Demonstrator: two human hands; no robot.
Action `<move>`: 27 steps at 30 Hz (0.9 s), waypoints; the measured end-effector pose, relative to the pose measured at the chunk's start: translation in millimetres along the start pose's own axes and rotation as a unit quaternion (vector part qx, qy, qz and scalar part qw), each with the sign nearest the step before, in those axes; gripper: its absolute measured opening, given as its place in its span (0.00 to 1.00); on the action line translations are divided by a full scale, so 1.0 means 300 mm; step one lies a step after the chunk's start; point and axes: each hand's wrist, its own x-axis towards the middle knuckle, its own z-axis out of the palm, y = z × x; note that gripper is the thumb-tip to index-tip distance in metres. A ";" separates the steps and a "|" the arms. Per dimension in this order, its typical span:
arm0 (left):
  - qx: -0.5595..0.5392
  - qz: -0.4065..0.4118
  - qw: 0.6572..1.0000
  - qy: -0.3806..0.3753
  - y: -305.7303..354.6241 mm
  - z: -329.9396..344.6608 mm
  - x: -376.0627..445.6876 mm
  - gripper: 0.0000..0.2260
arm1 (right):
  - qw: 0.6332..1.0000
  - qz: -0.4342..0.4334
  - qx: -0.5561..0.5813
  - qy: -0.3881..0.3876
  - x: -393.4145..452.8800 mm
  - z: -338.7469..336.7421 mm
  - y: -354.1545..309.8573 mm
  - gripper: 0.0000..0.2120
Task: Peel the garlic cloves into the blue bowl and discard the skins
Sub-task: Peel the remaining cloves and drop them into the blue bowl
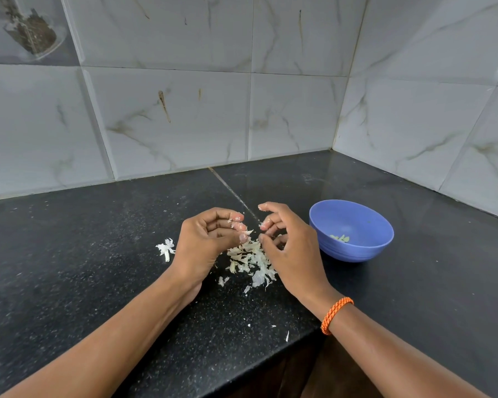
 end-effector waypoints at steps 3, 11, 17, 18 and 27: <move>0.002 0.003 1.000 -0.002 -0.002 -0.003 0.002 0.18 | 1.000 -0.009 0.025 -0.010 -0.002 -0.002 -0.007 0.25; 0.025 0.020 0.999 -0.016 -0.001 0.000 0.000 0.18 | 0.992 0.003 0.128 -0.007 -0.014 -0.001 -0.043 0.23; 0.043 0.034 0.998 -0.028 -0.002 0.008 0.000 0.17 | 0.985 0.031 0.170 0.007 -0.013 0.004 -0.043 0.27; 0.043 0.036 0.998 -0.028 -0.004 0.009 0.001 0.17 | 0.983 0.034 0.179 0.008 -0.012 0.005 -0.043 0.28; 0.076 0.037 0.996 0.018 -0.024 -0.014 0.013 0.13 | 0.991 -0.007 0.127 0.030 0.007 -0.022 -0.062 0.29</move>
